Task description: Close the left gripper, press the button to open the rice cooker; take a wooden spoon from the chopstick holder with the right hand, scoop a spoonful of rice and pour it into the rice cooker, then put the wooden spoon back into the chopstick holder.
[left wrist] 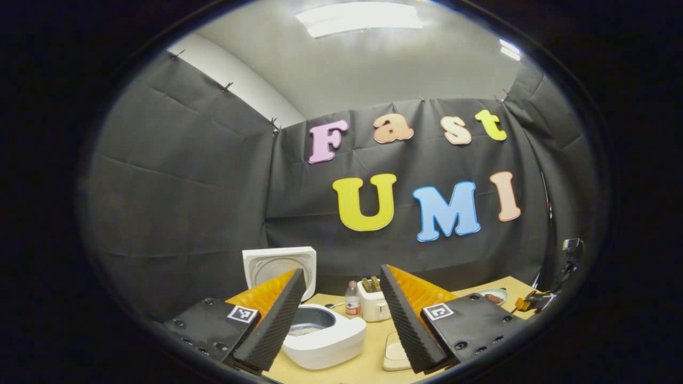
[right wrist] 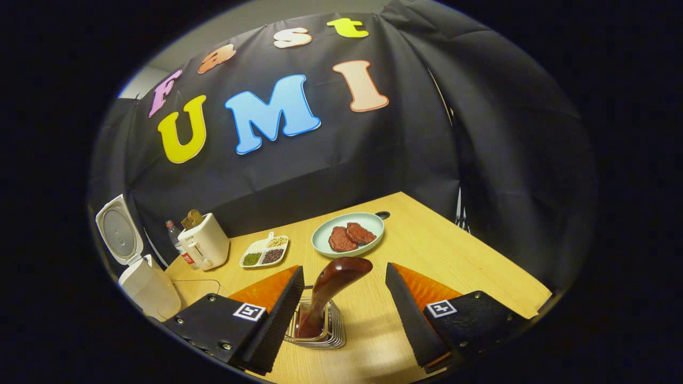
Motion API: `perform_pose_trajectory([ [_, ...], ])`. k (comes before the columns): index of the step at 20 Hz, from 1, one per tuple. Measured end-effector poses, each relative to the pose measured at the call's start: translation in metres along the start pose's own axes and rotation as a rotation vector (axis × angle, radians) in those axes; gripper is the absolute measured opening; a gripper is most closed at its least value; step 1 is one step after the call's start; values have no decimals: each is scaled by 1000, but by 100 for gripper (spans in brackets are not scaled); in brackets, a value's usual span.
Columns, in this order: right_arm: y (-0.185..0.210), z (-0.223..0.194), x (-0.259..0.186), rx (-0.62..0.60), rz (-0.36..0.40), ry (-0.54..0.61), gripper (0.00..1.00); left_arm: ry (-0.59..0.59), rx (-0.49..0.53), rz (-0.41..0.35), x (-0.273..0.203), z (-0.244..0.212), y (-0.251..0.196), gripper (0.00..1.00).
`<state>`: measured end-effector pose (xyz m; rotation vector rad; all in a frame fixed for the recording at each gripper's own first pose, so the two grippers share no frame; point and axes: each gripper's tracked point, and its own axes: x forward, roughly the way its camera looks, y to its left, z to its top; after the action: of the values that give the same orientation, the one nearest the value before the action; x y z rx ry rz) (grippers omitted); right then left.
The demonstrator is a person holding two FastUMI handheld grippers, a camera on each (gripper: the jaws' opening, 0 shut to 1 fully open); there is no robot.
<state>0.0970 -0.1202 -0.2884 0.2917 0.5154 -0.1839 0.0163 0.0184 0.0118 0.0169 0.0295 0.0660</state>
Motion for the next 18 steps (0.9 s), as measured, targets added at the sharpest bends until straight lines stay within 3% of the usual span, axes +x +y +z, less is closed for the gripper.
perform_pose_trajectory([
  [4,9,-19,7,42,52,72,83,14,7,16,-4,-3,1,97],
  [7,19,-24,5,44,83,96,82,22,10,26,-4,-7,3,97],
  [8,19,-24,10,33,77,92,36,24,7,31,-5,-8,4,97],
  [9,22,-22,6,24,94,105,28,26,1,34,-5,-9,4,97],
  [11,30,-23,9,19,108,94,30,28,-6,37,-6,-9,6,97],
  [12,32,-22,3,12,117,99,13,26,-2,42,-8,-10,9,99],
  [13,34,-23,6,-9,119,103,8,22,0,43,-9,-9,12,96],
  [18,47,2,-8,-43,113,71,8,17,-10,17,-4,-14,26,98],
])
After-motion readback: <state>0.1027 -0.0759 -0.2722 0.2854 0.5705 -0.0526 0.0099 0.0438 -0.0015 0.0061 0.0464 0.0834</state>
